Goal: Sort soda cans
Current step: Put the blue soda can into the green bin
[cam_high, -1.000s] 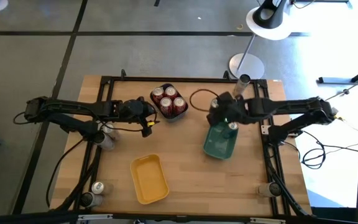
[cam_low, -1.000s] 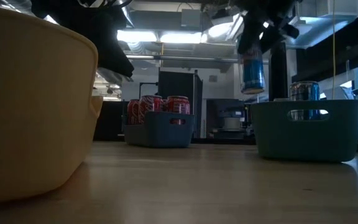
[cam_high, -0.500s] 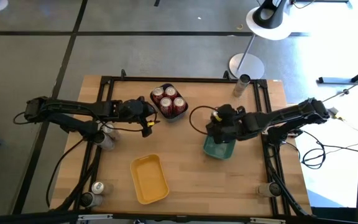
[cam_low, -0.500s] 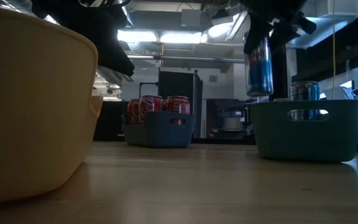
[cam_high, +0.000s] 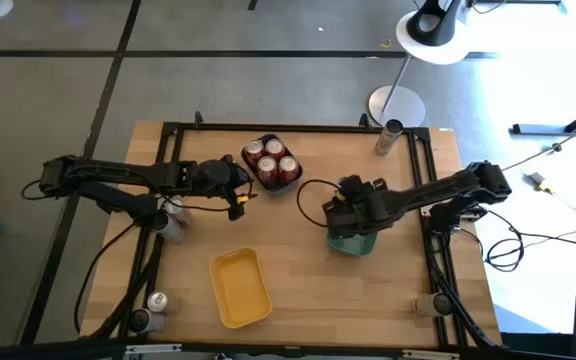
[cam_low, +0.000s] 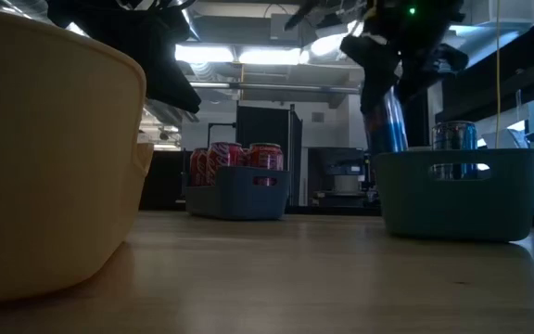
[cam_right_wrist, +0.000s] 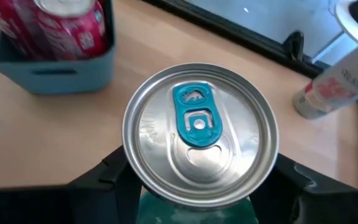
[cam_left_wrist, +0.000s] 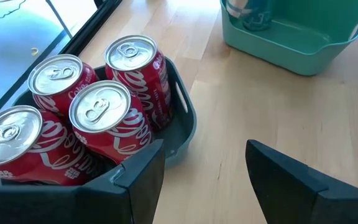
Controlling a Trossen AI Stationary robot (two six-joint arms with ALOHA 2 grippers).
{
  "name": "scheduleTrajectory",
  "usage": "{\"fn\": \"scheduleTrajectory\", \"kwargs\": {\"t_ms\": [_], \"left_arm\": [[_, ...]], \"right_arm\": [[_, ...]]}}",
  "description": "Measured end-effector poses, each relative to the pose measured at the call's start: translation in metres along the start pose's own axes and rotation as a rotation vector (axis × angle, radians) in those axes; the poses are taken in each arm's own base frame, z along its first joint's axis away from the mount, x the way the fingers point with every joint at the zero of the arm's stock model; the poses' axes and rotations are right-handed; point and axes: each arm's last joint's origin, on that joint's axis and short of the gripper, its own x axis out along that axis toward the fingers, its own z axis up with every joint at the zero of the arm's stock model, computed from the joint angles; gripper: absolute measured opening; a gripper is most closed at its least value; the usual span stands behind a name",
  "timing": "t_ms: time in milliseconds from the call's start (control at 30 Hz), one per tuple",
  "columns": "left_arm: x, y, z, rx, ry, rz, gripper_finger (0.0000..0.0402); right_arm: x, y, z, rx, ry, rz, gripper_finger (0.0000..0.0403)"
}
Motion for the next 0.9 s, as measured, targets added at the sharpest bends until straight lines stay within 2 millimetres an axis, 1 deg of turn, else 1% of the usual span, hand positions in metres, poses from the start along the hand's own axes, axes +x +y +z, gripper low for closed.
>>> {"fn": "scheduleTrajectory", "kwargs": {"t_ms": [233,667,900], "left_arm": [[0.000,0.000,0.000,0.006,0.000,0.000,0.0214],[0.000,0.000,0.000,0.007,0.000,0.001,0.0214],[0.000,0.000,0.000,0.008,0.001,0.001,0.0214]], "right_arm": [[0.010,0.006,-0.010,0.015,0.031,-0.058,0.0221],[0.033,0.024,-0.030,0.058,0.043,-0.138,0.0221],[0.043,0.030,-0.039,0.023,0.050,-0.170,0.0221]]}}
